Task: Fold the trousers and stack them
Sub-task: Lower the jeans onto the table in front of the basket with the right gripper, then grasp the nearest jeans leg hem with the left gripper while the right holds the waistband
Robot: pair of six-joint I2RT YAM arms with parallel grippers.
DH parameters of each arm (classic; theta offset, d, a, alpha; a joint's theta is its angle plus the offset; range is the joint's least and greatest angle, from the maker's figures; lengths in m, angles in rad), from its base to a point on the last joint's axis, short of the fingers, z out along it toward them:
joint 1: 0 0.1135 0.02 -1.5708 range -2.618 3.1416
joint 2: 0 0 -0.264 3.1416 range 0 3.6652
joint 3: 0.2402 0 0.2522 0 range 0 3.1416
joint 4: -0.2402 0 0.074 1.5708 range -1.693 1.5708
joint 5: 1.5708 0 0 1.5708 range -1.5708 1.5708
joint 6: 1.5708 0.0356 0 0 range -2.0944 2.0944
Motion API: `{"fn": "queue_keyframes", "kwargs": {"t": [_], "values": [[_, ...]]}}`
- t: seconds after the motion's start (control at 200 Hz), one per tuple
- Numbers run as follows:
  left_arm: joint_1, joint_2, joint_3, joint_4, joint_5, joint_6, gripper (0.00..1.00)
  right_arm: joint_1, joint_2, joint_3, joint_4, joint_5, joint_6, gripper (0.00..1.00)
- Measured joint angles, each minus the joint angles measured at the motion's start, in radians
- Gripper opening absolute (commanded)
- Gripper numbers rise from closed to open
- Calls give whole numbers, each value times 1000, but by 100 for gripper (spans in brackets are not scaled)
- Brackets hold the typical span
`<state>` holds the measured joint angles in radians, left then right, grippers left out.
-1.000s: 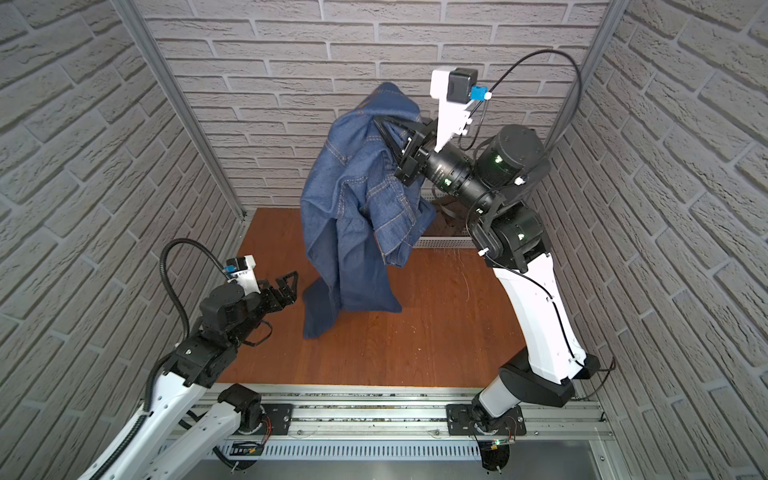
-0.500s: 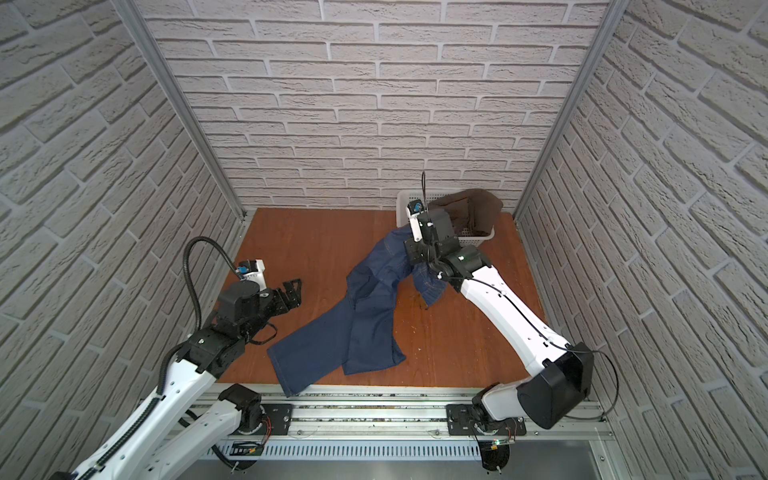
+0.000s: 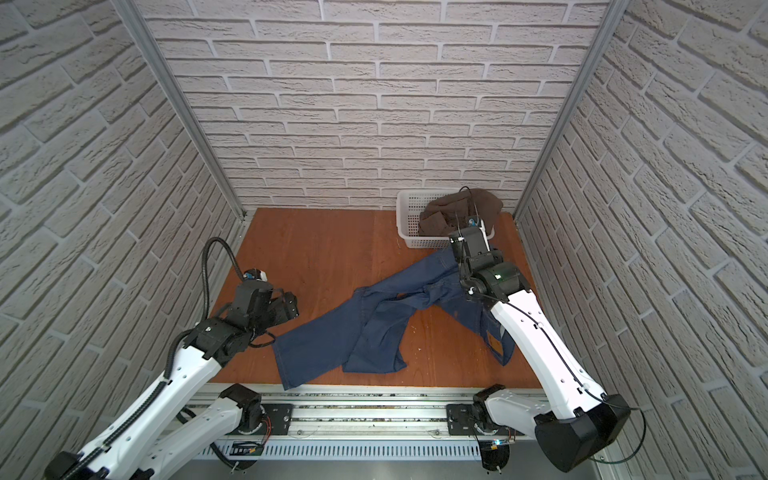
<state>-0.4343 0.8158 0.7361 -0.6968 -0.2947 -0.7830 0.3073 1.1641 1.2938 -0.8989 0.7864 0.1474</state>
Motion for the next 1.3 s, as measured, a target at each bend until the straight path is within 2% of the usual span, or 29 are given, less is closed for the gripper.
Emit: {"fn": "queue_keyframes", "kwargs": {"t": [0.06, 0.175, 0.285, 0.39, 0.54, 0.675, 0.8, 0.975, 1.3], "values": [[-13, 2, 0, -41, -10, -31, 95, -8, -24, -5, -15, 21, 27, 71], [-72, 13, 0, -96, -29, -101, 95, -13, -69, -4, -31, 18, 88, 73], [-180, 40, -4, -125, -60, -193, 94, -14, -98, -1, -32, -84, 172, 75], [-328, 66, -33, -127, -112, -347, 92, -12, -127, -48, 25, -237, 271, 75], [-549, 86, -128, -100, -193, -612, 91, 22, -126, -202, 124, -441, 417, 75], [-700, 172, -169, -66, -254, -844, 93, 70, -45, -241, 158, -528, 476, 75], [-813, 296, -159, -33, -299, -1004, 94, 97, 0, -242, 187, -564, 496, 75], [-883, 397, -154, 18, -314, -1149, 95, 103, 1, -257, 222, -579, 504, 75], [-908, 406, -177, 98, -301, -1272, 98, 107, -13, -274, 230, -586, 512, 74]]}}
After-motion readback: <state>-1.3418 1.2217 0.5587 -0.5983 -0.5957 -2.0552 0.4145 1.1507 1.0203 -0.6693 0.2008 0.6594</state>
